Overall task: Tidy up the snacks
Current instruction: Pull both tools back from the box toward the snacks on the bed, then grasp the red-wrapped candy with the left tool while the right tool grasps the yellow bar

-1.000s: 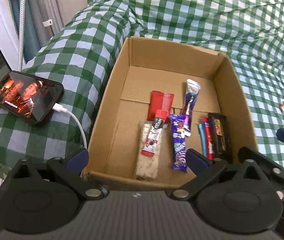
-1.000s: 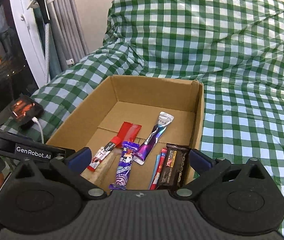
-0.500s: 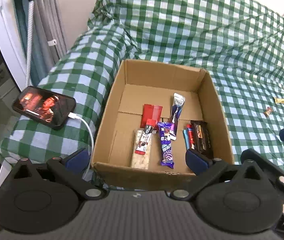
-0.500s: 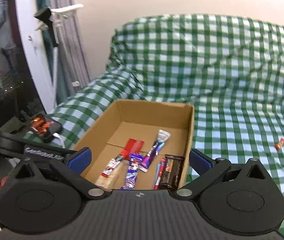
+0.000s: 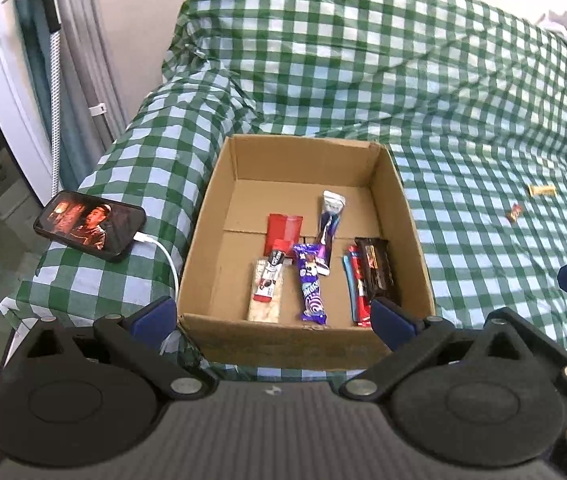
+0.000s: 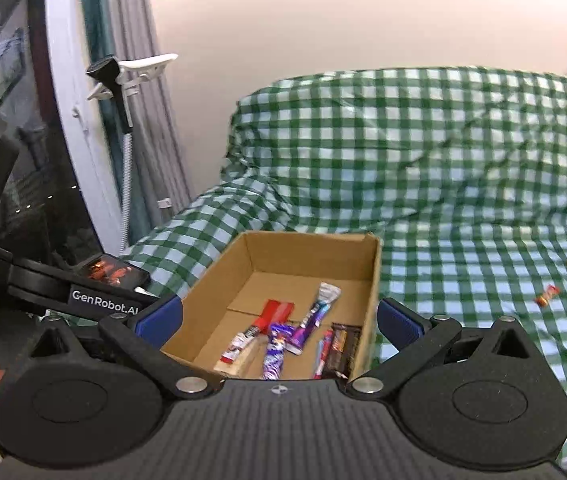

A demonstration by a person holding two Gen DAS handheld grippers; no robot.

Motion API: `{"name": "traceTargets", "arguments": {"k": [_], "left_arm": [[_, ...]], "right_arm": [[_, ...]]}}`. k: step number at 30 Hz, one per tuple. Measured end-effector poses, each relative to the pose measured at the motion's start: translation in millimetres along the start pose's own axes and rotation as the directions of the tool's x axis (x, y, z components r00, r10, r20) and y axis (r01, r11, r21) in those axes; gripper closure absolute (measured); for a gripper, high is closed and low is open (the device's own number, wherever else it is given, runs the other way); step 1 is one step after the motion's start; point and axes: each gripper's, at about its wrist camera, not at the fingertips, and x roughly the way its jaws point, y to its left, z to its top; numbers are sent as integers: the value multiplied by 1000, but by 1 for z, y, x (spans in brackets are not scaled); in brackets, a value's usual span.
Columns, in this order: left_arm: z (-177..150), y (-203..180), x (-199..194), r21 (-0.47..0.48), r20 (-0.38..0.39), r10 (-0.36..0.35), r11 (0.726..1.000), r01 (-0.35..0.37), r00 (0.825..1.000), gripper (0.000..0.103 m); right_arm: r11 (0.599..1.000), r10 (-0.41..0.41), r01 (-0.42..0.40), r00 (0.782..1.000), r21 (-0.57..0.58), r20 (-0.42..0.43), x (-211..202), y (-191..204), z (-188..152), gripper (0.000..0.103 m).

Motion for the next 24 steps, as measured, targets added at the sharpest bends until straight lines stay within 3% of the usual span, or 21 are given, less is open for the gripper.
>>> {"name": "traceTargets", "arguments": {"k": [7, 13, 17, 24], "left_arm": [[7, -13, 0, 28, -21, 6, 1000, -5, 1000, 0], [26, -58, 9, 106, -55, -30, 994, 36, 998, 0], [42, -99, 25, 140, -104, -80, 986, 94, 991, 0], [69, -186, 65, 215, -176, -153, 958, 190, 972, 0]], "right_arm": [[998, -11, 11, 1000, 66, 5, 1, -20, -2, 0], [988, -129, 122, 989, 91, 78, -11, -71, 15, 0], [963, -252, 237, 961, 127, 116, -28, -123, 22, 0], [887, -442, 417, 890, 200, 107, -47, -228, 24, 0]]}}
